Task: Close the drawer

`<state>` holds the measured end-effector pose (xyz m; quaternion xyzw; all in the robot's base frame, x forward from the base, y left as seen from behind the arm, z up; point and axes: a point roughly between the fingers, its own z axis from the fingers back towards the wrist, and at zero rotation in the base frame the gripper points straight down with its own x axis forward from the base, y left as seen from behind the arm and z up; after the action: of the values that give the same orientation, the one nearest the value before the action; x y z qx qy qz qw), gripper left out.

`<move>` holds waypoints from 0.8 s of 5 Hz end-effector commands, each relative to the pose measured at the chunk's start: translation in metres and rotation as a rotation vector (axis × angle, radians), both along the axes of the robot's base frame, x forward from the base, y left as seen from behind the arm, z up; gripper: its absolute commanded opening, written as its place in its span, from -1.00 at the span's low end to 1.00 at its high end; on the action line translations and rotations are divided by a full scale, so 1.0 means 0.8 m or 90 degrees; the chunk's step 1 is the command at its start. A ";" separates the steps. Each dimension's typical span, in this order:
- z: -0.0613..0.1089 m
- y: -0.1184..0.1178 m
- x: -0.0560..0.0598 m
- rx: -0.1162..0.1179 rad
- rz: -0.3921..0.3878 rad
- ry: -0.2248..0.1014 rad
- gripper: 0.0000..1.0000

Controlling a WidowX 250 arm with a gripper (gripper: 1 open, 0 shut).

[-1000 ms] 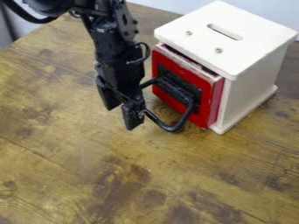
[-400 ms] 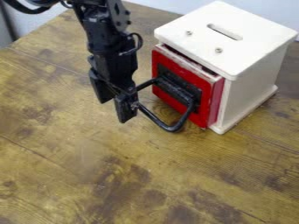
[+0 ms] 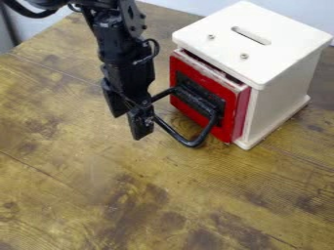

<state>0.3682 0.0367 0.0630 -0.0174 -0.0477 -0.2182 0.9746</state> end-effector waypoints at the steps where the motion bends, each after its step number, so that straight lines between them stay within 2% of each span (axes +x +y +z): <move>1: 0.030 -0.007 -0.001 0.009 -0.026 -0.036 1.00; 2: 0.012 -0.016 0.007 0.022 -0.036 -0.048 1.00; 3: -0.004 -0.023 0.007 0.007 -0.044 -0.038 1.00; 4: -0.004 -0.032 0.008 0.006 -0.050 -0.034 1.00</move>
<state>0.3675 0.0148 0.0435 -0.0156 -0.0477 -0.2509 0.9667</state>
